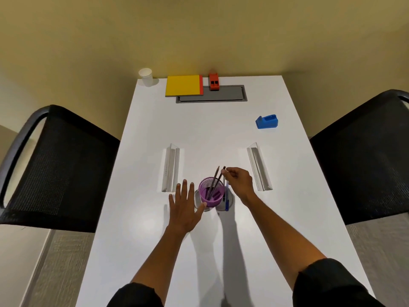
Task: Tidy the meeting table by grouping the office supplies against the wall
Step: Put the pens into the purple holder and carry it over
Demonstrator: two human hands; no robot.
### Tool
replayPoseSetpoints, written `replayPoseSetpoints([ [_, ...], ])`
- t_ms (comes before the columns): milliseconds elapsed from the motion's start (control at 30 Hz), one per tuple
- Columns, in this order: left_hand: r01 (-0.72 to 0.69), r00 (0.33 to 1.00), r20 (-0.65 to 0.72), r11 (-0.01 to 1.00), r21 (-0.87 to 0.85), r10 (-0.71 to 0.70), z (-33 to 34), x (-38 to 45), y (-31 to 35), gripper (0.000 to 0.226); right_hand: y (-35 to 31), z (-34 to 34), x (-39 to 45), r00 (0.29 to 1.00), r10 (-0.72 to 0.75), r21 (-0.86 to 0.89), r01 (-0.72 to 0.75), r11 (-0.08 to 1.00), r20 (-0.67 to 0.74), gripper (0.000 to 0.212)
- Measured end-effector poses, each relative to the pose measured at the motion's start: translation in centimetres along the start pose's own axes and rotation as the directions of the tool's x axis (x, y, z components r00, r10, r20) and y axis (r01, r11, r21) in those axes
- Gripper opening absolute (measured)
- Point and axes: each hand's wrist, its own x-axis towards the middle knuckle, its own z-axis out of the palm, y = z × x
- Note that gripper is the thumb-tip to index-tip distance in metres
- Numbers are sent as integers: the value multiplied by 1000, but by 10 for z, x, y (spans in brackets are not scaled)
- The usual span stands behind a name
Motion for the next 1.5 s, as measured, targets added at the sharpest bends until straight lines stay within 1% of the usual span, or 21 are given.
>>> replayPoseSetpoints([
  [33,-2,1000,4,1000,-9,2,0,1,1,76,3,-2,2,1000,6,-8,-6,1000,-21,32],
  [100,-11,1000,3,1000,-15,11,0,2,2,70,10,-5,5,997,12,-43,-15,999,-72,39],
  [167,-25,1000,-7,999,-38,25,0,3,1,66,19,-7,9,993,15,-104,-27,994,-114,37],
  [233,-29,999,-18,998,-57,28,-1,4,0,64,29,-8,13,992,11,-186,-35,982,-126,30],
  [300,-18,1000,-24,998,-53,17,-1,7,-1,64,38,-6,17,995,39,-282,-64,957,-94,28],
  [367,-5,1000,-26,999,-46,4,0,11,-4,63,45,-1,21,995,82,-377,-95,921,-53,32],
  [533,4,1000,-24,997,-71,-6,5,21,-9,62,54,13,34,994,99,-518,-61,853,47,32],
  [667,2,1000,-21,997,-83,-4,14,32,-14,63,58,19,44,996,82,-557,-49,829,34,36],
  [767,-4,999,-34,991,-136,-1,20,37,-17,63,57,26,50,997,68,-564,-41,825,27,42],
  [867,-5,999,-49,987,-162,-3,27,41,-18,62,56,33,55,996,75,-571,-39,820,39,33],
  [967,-1,999,-37,986,-166,-6,34,43,-19,62,55,38,56,997,52,-626,-8,780,53,24],
  [1200,-10,1000,-31,983,-185,4,39,39,-19,62,60,33,48,998,50,-692,-12,722,36,18],
  [1333,-17,999,-53,982,-191,7,35,35,-20,63,63,21,38,997,70,-712,-33,701,22,21],
  [1500,-14,998,-64,975,-223,0,31,24,-16,63,76,11,18,999,41,-744,-14,668,19,18],
])
